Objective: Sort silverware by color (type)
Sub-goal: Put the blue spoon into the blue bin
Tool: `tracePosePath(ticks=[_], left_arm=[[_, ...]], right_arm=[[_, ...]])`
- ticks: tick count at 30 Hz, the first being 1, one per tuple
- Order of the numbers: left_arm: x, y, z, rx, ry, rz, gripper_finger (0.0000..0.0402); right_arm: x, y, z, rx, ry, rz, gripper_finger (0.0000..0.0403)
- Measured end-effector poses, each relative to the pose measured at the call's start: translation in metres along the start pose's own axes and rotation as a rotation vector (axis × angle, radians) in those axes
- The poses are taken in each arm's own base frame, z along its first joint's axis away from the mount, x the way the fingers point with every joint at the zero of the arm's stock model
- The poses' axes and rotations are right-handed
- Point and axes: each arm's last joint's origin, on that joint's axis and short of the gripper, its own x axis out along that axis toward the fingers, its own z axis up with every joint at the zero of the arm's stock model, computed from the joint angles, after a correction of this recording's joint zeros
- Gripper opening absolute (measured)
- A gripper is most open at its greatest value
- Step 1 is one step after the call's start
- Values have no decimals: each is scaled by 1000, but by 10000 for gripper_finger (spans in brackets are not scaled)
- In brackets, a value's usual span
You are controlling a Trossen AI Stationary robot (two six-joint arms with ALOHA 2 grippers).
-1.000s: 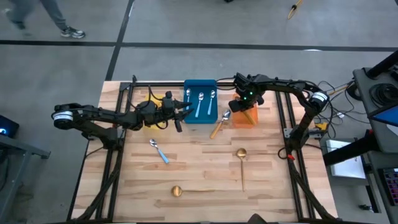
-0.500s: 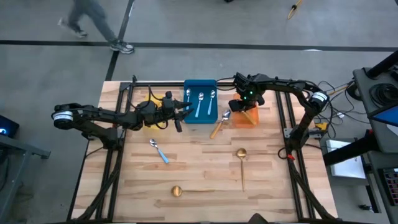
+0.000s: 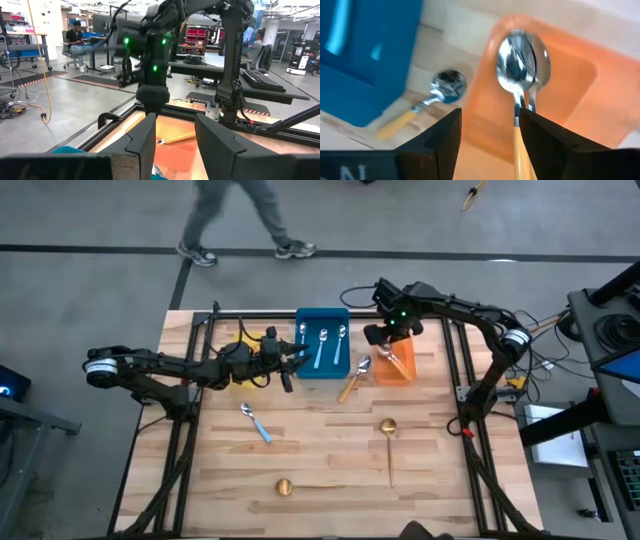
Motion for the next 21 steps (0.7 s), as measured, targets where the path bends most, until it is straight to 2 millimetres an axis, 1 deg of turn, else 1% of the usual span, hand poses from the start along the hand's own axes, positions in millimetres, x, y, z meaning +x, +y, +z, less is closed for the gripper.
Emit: tracePosePath(ticks=[2, 5, 8, 11, 16, 21], left_arm=[[0, 0, 0, 0, 0, 0, 119], [0, 0, 0, 0, 1, 0, 119], [0, 0, -1, -3, 10, -3, 119], [0, -1, -2, -12, 19, -4, 119], [-1, -5, -5, -62, 54, -24, 119], [-3, -17, -9, -160, 98, -70, 119]], right_arm=[[-9, 5, -2, -28, -44, -11, 189], [-22, 14, -10, -81, -114, -41, 189], [-34, 24, -24, -157, -182, -77, 189], [-41, 39, -40, -255, -261, -85, 189], [-42, 64, -73, -445, -347, 3, 189], [-32, 85, -106, -604, -434, 112, 189]])
